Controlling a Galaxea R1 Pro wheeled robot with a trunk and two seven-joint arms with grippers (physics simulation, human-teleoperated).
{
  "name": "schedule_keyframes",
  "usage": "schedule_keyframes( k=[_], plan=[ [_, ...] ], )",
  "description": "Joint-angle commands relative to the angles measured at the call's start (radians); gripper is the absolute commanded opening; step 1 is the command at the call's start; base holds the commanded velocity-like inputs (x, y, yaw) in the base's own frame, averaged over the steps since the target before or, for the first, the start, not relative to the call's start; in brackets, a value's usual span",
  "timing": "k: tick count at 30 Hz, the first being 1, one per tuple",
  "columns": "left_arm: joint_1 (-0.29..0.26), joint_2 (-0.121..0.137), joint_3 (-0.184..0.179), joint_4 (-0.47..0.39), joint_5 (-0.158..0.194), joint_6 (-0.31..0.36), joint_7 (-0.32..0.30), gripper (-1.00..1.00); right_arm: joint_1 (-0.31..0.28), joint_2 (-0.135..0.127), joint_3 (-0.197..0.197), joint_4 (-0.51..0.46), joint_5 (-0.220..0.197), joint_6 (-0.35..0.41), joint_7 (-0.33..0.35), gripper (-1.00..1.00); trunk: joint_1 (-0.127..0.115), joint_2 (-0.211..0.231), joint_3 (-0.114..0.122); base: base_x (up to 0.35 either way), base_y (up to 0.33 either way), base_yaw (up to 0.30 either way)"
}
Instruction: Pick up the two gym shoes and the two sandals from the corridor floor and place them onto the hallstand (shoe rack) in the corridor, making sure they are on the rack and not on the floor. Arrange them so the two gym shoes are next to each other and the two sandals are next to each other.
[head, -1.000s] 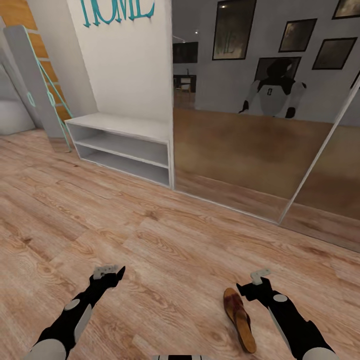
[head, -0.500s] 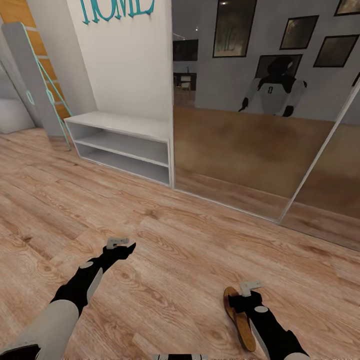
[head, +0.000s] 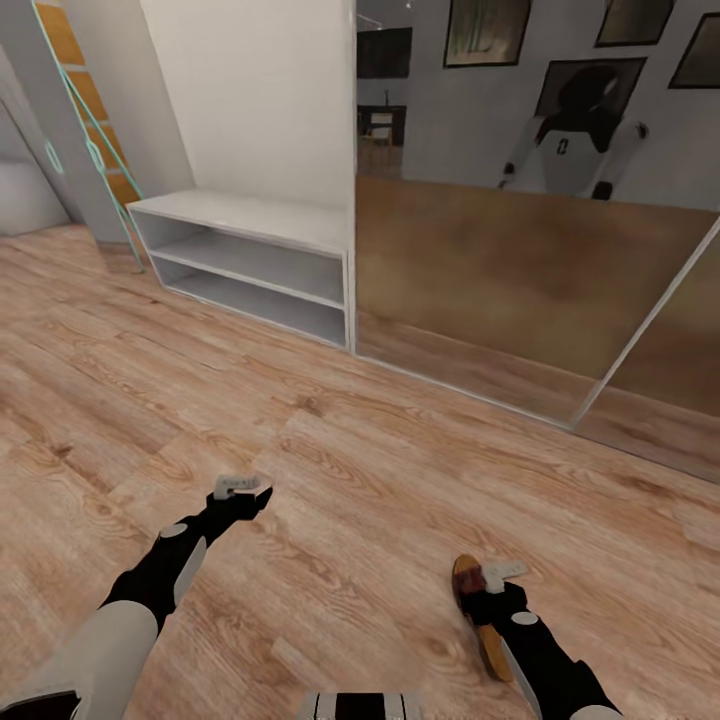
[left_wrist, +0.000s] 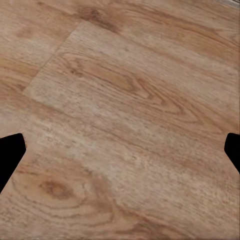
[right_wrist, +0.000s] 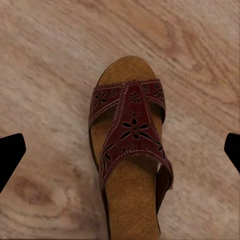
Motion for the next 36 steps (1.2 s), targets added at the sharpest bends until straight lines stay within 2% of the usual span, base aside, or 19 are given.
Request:
schedule_keyframes(
  k=[1,11,17,24,27,30,36],
  plan=[
    [-0.001,-0.001,0.006,0.000,-0.003,0.001,-0.007,1.00,0.000,0.000,-0.002,-0.002,0.009,0.006,0.001,1.00,0.000,-0.001,-0.006,0.000,0.000,0.117],
    [-0.010,-0.004,0.006,0.000,-0.002,0.002,-0.007,1.00,0.000,-0.002,-0.002,-0.004,0.009,0.005,0.001,1.00,0.005,-0.003,-0.060,0.000,0.000,0.123],
    [-0.008,-0.004,0.005,0.000,-0.003,0.002,-0.007,1.00,0.000,-0.013,-0.008,-0.003,0.009,0.004,0.001,1.00,0.007,-0.004,-0.093,0.000,0.000,0.046],
    [-0.006,-0.002,0.005,0.000,-0.003,0.002,-0.007,1.00,0.000,-0.046,-0.017,-0.004,0.011,0.001,0.010,1.00,0.007,-0.004,-0.095,0.000,0.000,-0.004],
    [-0.003,-0.002,0.005,0.000,-0.004,0.002,-0.007,1.00,0.000,-0.081,-0.018,-0.002,0.008,0.001,0.020,1.00,0.007,-0.004,-0.095,0.000,0.000,0.000],
    [-0.001,-0.002,0.006,0.000,-0.004,0.001,-0.007,1.00,0.001,-0.089,-0.017,-0.002,0.008,0.001,0.029,1.00,0.007,-0.004,-0.095,0.000,0.000,0.000],
    [0.002,-0.005,0.006,0.000,-0.004,-0.002,-0.006,1.00,0.000,-0.086,-0.015,-0.001,0.007,0.001,0.035,1.00,0.007,-0.004,-0.095,0.000,-0.032,0.000]
  ],
)
